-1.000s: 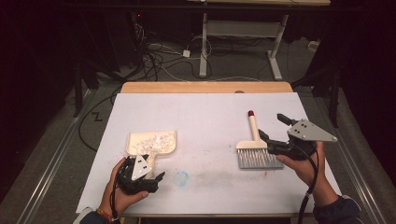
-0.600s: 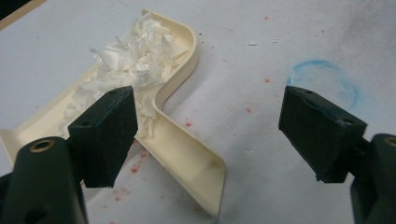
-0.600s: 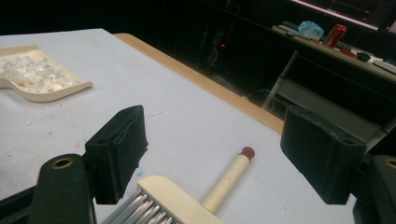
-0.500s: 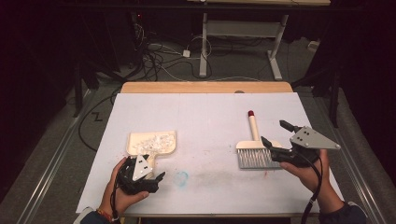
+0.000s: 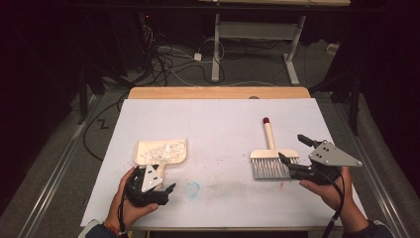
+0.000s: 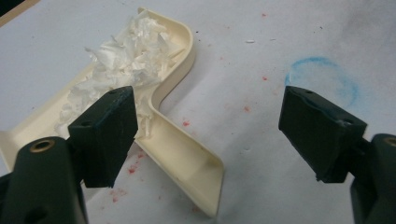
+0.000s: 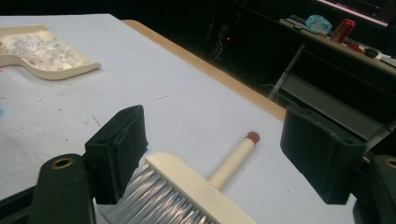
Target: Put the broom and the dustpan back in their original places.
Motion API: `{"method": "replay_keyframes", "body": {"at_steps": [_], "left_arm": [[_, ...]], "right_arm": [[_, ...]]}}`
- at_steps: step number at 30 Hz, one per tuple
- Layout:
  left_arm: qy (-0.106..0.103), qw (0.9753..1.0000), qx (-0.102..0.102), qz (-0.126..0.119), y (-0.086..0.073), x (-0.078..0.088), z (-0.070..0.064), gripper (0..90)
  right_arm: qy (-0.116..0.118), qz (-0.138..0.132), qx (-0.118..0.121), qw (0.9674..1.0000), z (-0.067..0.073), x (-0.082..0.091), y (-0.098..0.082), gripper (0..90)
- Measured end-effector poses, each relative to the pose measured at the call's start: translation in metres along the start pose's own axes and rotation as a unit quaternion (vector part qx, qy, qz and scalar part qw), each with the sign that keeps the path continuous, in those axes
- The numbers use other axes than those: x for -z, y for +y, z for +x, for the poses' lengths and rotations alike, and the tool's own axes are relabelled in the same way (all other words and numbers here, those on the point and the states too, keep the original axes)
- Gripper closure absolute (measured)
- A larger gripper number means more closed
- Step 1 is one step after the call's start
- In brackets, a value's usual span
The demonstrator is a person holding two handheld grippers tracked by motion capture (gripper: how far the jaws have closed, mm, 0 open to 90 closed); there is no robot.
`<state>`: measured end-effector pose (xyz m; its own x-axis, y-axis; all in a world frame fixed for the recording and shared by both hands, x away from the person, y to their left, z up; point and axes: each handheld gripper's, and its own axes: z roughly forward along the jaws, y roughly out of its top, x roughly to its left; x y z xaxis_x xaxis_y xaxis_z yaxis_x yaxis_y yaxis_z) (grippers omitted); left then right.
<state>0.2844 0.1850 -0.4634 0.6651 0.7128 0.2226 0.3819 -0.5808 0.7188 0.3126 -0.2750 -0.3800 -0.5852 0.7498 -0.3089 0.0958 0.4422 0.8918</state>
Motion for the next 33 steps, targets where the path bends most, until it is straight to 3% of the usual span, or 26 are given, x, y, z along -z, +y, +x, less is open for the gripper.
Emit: {"method": "replay_keyframes", "body": {"at_steps": [17, 27, 33], "left_arm": [[-0.002, 1.0000, -0.007, -0.001, 0.001, -0.001, -0.001, 18.6], [-0.003, 1.0000, -0.009, -0.001, 0.002, -0.002, -0.001, 18.6], [-0.005, 1.0000, -0.007, -0.001, 0.003, -0.003, -0.001, 18.6]], "right_arm": [[0.003, 0.011, 0.003, 0.9999, 0.003, 0.009, -0.018, 23.2], [0.008, 0.011, -0.002, 0.9999, 0.005, 0.017, -0.036, 23.1], [0.000, 0.021, -0.002, 0.9998, 0.007, 0.020, -0.049, 23.0]]}}
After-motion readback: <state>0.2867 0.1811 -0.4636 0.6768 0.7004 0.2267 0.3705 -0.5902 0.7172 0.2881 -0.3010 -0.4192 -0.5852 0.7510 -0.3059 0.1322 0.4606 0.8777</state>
